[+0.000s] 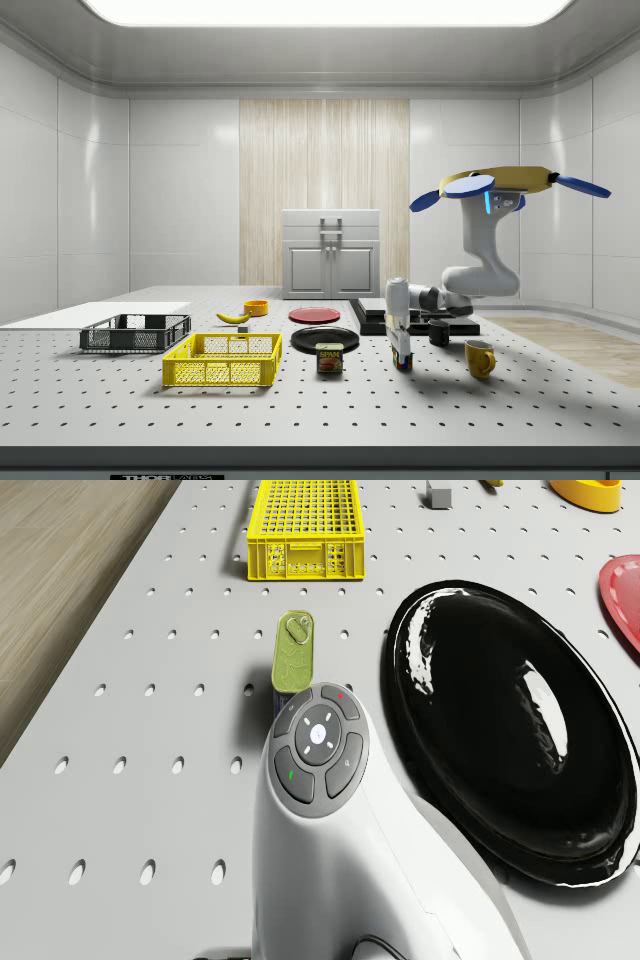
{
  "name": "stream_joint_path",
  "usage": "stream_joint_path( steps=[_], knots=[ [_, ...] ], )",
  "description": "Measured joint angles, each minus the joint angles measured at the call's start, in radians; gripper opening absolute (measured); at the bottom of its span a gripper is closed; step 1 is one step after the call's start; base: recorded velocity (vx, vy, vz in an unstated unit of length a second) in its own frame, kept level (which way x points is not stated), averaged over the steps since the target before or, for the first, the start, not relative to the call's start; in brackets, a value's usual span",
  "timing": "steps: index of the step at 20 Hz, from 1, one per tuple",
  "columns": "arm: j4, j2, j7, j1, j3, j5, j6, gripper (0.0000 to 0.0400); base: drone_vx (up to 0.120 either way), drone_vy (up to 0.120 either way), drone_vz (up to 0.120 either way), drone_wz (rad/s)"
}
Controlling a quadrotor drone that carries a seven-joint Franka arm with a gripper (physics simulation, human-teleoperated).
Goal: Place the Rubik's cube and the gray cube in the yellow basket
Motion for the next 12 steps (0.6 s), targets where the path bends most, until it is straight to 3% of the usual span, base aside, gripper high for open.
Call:
stream_joint_path(
  steps=[12],
  knots=[
    [-0.018,-0.043,0.005,0.015,-0.013,0.001,0.038,0.0400,0.000,0.000,0.000,0.000]
  ],
)
